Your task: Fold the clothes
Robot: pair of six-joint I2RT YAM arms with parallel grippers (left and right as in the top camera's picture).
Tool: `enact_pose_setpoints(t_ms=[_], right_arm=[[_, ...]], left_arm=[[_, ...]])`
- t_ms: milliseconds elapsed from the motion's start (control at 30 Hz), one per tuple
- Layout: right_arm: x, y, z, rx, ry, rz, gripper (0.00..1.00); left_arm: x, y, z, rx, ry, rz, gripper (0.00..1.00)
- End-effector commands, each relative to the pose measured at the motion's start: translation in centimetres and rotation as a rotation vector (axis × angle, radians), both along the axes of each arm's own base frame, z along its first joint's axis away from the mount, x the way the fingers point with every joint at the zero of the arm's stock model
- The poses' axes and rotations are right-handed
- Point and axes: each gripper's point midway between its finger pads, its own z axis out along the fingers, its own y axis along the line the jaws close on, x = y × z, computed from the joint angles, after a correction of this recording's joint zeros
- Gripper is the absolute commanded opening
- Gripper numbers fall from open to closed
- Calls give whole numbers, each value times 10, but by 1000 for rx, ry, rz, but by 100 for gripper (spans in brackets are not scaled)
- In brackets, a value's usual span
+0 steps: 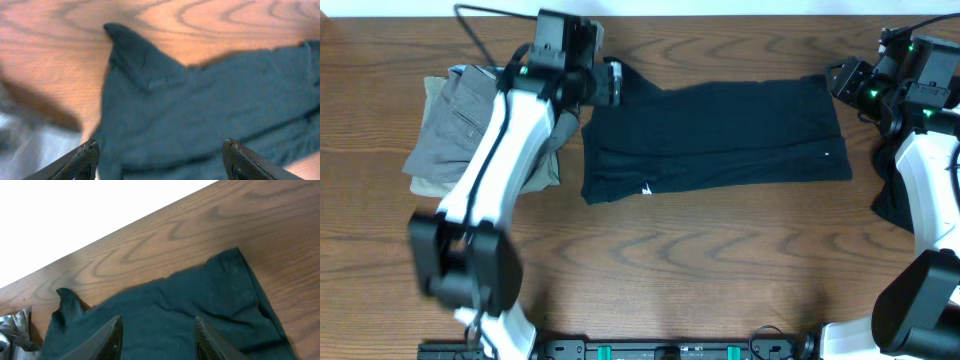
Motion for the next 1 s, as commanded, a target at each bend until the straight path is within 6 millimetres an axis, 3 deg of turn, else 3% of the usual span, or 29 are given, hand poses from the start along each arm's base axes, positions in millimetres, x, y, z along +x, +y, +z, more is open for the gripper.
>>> enact_pose_setpoints(t_ms=[0, 200, 400, 733, 967], right_arm=[[-1, -2, 5, -29, -6, -3, 44], [-8, -1, -2, -20, 35, -2, 45], [-11, 0, -7, -15, 59, -2, 46], [-13, 2, -24, -7, 110, 1, 45], [-9, 15, -50, 4, 169, 30, 44]], left_arm=[[33, -12, -34, -92, 43, -6, 80], [81, -16, -75, -110, -50, 9, 75], [111, -12, -89, -169, -117, 78, 72], [131, 14, -115, -209, -122, 167, 71], [137, 14, -118, -212, -152, 167, 70]])
